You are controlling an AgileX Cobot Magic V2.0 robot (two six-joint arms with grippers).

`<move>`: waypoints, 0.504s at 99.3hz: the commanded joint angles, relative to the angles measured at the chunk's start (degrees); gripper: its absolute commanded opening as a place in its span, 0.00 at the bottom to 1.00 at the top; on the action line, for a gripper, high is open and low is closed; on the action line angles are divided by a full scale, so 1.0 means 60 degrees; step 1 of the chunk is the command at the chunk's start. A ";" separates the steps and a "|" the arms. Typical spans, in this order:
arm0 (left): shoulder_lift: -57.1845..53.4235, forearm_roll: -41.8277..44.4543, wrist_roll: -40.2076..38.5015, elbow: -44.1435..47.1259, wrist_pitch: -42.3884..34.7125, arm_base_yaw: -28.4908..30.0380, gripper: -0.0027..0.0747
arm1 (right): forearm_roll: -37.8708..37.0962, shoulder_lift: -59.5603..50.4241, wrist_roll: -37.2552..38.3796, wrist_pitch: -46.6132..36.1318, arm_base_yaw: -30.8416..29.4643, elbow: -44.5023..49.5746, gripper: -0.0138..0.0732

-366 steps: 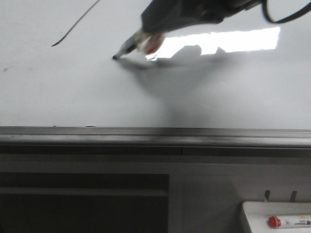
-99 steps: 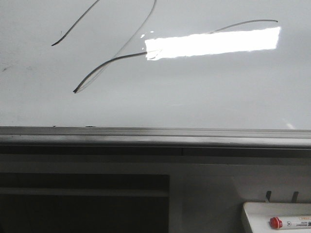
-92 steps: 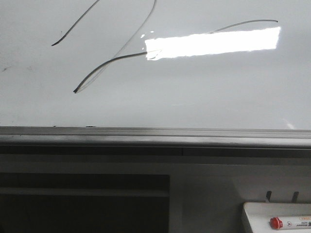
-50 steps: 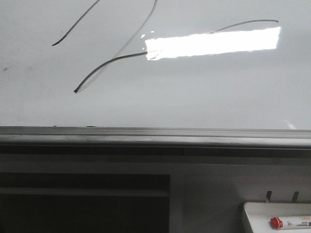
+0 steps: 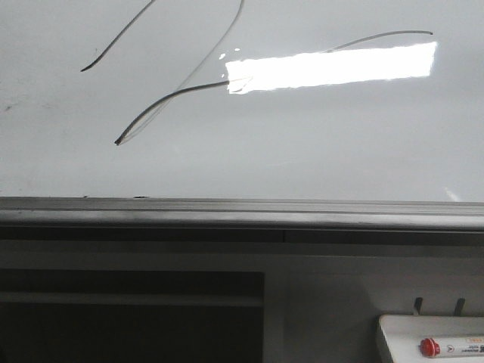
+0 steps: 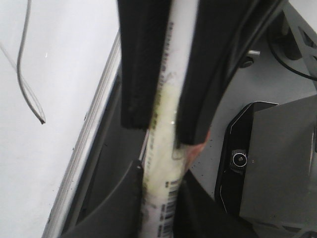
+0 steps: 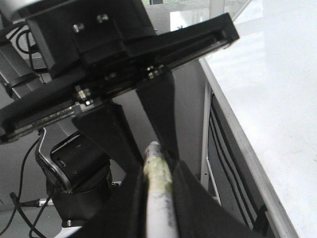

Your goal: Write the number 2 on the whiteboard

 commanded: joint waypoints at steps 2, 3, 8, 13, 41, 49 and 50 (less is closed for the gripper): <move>-0.0040 -0.0460 -0.0370 -0.0235 -0.1101 -0.0050 0.01 | 0.0296 -0.0303 -0.0068 0.0493 0.0015 -0.0309 0.12; -0.0040 -0.0482 -0.0370 -0.0235 -0.1106 -0.0050 0.01 | 0.0296 -0.0303 -0.0068 0.0494 0.0015 -0.0309 0.13; -0.0040 -0.0695 -0.0370 -0.0235 -0.1169 -0.0050 0.01 | 0.0296 -0.0303 -0.0035 0.0325 0.0015 -0.0309 0.22; -0.0040 -0.0942 -0.0370 -0.0235 -0.1235 -0.0050 0.01 | 0.0296 -0.0326 0.0037 0.0123 0.0015 -0.0309 0.37; -0.0284 -0.0940 -0.1189 -0.0132 -0.2571 -0.0050 0.01 | 0.0296 -0.1908 0.0075 -0.4593 0.0015 -0.0292 0.76; -0.0532 0.0005 -0.2279 0.0171 -0.3551 -0.0050 0.01 | 0.0339 -0.2757 0.0075 -0.6066 0.0015 -0.0276 0.76; -0.0581 0.0105 -0.2385 0.0205 -0.3632 -0.0050 0.01 | 0.0343 -0.2830 0.0075 -0.6305 0.0015 -0.0276 0.76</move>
